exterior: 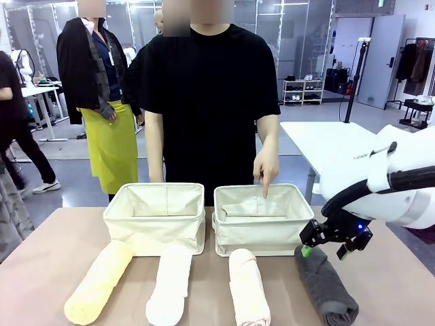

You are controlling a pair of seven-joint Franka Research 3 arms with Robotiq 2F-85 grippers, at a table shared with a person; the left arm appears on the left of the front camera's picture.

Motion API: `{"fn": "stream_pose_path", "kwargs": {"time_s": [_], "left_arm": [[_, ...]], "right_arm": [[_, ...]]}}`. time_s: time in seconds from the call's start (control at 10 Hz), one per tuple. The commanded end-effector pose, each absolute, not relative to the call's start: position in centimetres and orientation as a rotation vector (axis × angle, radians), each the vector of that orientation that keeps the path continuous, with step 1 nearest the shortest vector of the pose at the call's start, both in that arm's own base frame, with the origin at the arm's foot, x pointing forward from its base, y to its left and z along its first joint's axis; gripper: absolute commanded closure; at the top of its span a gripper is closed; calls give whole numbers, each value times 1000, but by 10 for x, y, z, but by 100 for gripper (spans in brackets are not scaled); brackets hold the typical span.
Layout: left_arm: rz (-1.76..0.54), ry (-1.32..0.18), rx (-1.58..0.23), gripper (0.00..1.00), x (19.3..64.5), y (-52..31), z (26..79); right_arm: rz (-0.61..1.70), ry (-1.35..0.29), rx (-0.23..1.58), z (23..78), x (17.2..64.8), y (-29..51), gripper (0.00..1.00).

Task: Divide the towels into two baskets.
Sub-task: Pick up one hotel-folded towel and place it in the Fabric basket indicated by the person.

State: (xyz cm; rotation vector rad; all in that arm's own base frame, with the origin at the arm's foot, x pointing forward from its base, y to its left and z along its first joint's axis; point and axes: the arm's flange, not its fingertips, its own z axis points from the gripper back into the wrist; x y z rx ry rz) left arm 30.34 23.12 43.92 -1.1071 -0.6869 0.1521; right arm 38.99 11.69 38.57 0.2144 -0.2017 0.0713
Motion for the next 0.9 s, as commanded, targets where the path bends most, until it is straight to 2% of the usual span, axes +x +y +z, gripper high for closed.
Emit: {"fn": "stream_pose_path", "kwargs": {"time_s": [0.0, 0.7, 0.8], "left_arm": [[148, -702, -1126, 0, 303, 234, 442], [148, -702, -1126, 0, 303, 234, 442], [148, -702, -1126, 0, 303, 234, 442]], "right_arm": [[51, -194, 156, 370, 371, 120, 0], [96, -138, 55, 316, 363, 138, 0], [116, -134, 40, 311, 362, 137, 14]]}}
